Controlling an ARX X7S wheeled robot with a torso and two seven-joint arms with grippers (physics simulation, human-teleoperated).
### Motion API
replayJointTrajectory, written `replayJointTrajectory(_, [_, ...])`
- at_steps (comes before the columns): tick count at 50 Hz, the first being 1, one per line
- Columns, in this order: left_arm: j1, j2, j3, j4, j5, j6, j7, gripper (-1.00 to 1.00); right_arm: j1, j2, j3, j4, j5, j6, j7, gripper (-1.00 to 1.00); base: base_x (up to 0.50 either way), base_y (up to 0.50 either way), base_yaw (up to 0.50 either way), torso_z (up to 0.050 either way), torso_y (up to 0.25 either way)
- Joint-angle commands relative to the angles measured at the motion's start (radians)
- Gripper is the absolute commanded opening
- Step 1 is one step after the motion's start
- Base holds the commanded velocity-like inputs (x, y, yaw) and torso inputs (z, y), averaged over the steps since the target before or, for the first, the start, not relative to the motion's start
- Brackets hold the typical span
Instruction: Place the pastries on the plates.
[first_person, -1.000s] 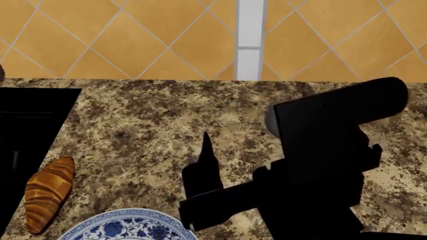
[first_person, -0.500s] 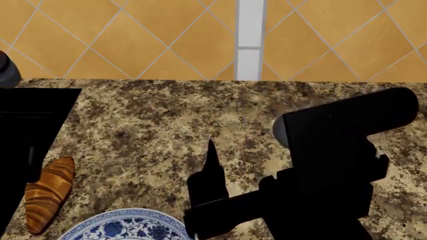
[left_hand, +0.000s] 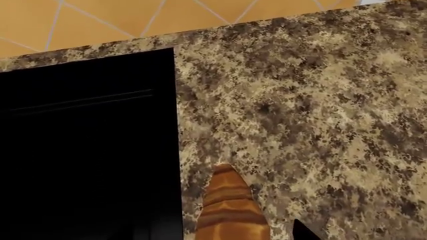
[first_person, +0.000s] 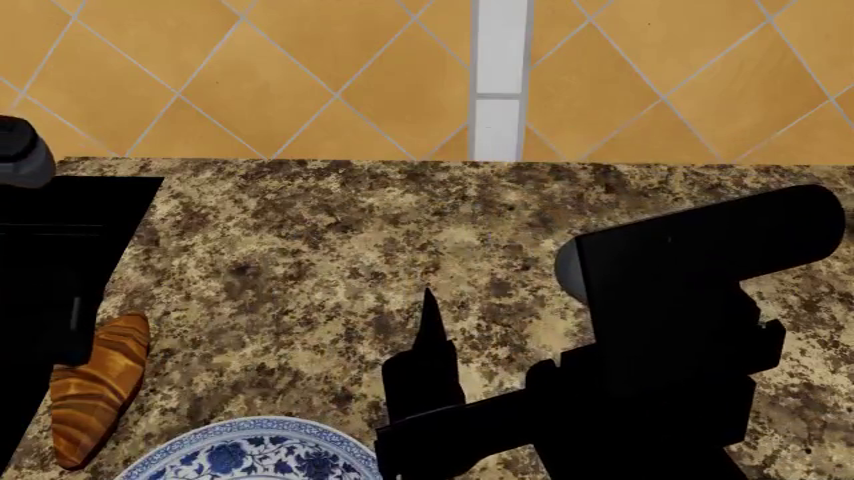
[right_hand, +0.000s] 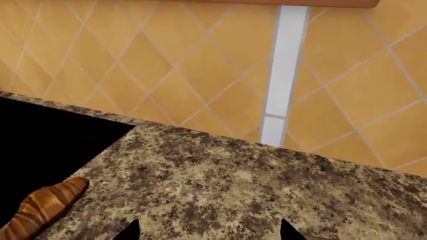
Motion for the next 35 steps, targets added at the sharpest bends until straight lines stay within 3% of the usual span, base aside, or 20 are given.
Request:
replayJointTrajectory(1, [0.001,0.030,-0.005,-0.040,0.090,0.032,0.073,1.00,-0.013,-0.019,0.020,0.004,-0.031,-0.013,-0.058,1.00,0.00,0.00,0.00,0.000,0.000])
replayJointTrajectory(12, [0.029,0.021,-0.005,-0.028,0.062,0.050,0.040,1.00,-0.019,0.001,0.031,-0.013,0.000,-0.027,-0.051,1.00,0.00,0.00,0.00,0.000,0.000])
replayJointTrajectory(35, [0.068,0.016,0.014,-0.050,0.105,0.086,0.087,1.00,-0.023,0.015,0.026,-0.031,0.044,-0.047,-0.028,1.00,0.00,0.00,0.00,0.000,0.000])
